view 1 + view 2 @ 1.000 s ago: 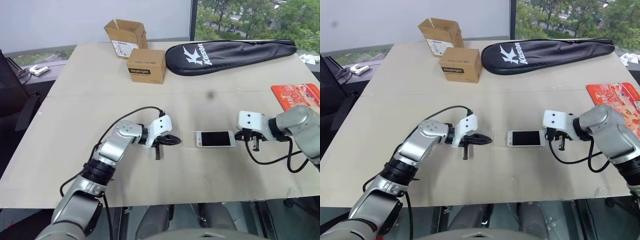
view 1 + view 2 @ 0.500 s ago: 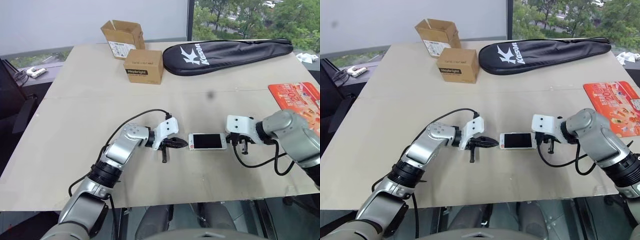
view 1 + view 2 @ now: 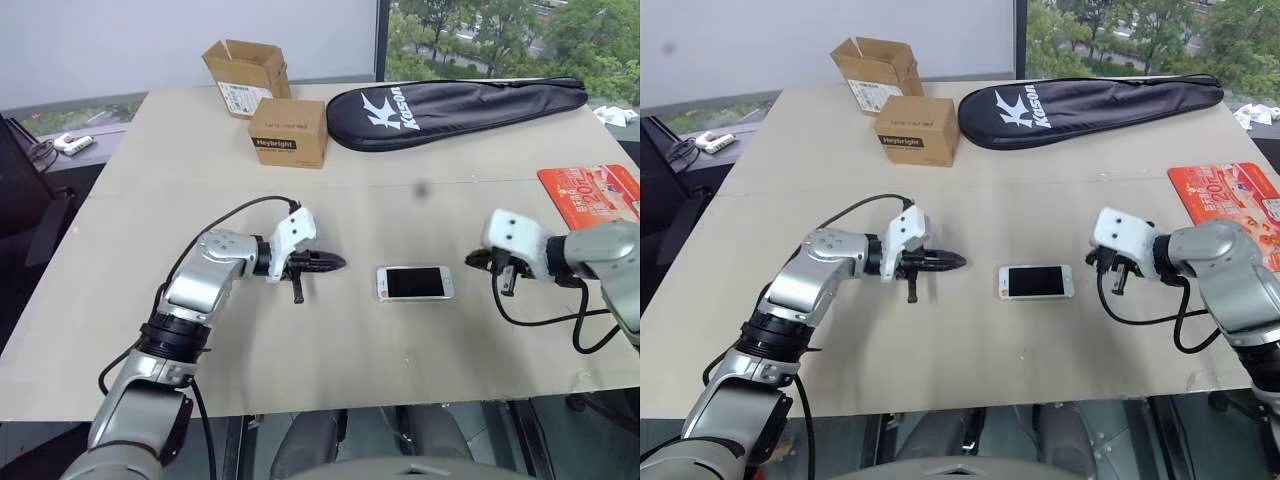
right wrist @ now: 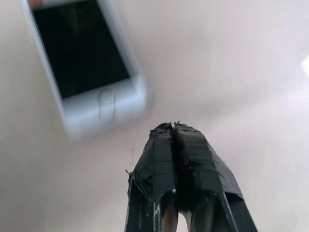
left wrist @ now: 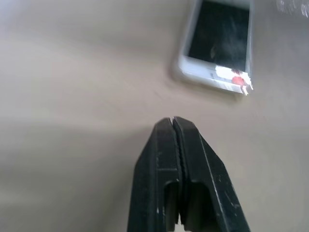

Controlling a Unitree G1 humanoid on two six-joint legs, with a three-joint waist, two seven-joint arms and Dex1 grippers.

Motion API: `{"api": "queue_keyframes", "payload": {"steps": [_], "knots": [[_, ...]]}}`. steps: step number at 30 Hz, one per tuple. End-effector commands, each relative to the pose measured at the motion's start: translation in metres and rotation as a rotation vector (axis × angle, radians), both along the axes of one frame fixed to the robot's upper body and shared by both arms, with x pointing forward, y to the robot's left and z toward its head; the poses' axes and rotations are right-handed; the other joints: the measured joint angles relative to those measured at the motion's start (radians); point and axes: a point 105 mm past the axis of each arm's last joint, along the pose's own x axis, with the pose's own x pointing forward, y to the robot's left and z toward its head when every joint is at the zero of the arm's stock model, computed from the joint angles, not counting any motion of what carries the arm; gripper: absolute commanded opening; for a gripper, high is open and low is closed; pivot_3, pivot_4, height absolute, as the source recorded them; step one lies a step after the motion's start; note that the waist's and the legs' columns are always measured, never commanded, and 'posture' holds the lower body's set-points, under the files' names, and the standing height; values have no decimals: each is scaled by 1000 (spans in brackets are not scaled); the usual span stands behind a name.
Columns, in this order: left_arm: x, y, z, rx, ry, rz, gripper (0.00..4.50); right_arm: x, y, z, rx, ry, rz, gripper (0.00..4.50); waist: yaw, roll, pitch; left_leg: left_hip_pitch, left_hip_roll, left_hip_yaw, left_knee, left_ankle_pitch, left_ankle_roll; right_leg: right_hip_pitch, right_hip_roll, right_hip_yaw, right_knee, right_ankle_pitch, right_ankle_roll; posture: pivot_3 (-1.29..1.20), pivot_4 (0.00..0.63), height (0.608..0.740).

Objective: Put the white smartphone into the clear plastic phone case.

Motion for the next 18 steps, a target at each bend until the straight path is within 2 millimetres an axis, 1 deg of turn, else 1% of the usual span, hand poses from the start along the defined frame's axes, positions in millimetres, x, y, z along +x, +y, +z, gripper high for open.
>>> {"api": "queue_keyframes", "payload": {"steps": [1,3,7,11,12,15,18], "knots": [[-13,-24,18,-103,-12,-63,0,-4,-4,20,272,-118,-130,37,7,-2,-1,0,0,0,0,0,0,0,0,0,0,0,0,0,150,740],[-20,-36,15,-128,8,-89,0,-12,3,8,390,-100,-156,37,14,-2,-1,0,0,-2,0,0,0,0,0,-1,0,0,0,0,150,740],[-23,-47,7,-125,25,-108,0,-18,8,-18,483,-56,-201,37,19,-1,-1,0,0,1,-1,0,0,-2,1,2,2,0,0,0,150,740],[-25,-52,2,-111,29,-136,0,-20,11,-30,513,-38,-208,37,11,-1,-1,4,0,5,0,-1,1,0,2,6,5,0,0,0,150,740],[-25,-53,-1,-96,26,-141,0,-20,12,-32,519,-35,-213,37,8,-1,-1,5,0,5,0,-3,4,0,2,5,5,0,0,0,150,740],[-26,-61,-10,-74,25,-158,0,-19,12,-43,518,-14,-227,37,2,-1,-1,6,0,5,0,-3,4,1,4,5,5,0,0,0,150,740],[-34,-70,-23,-36,32,-189,0,-21,15,-55,540,24,-229,37,1,-1,-1,6,0,6,0,0,0,1,4,5,5,0,0,0,150,740]]}}
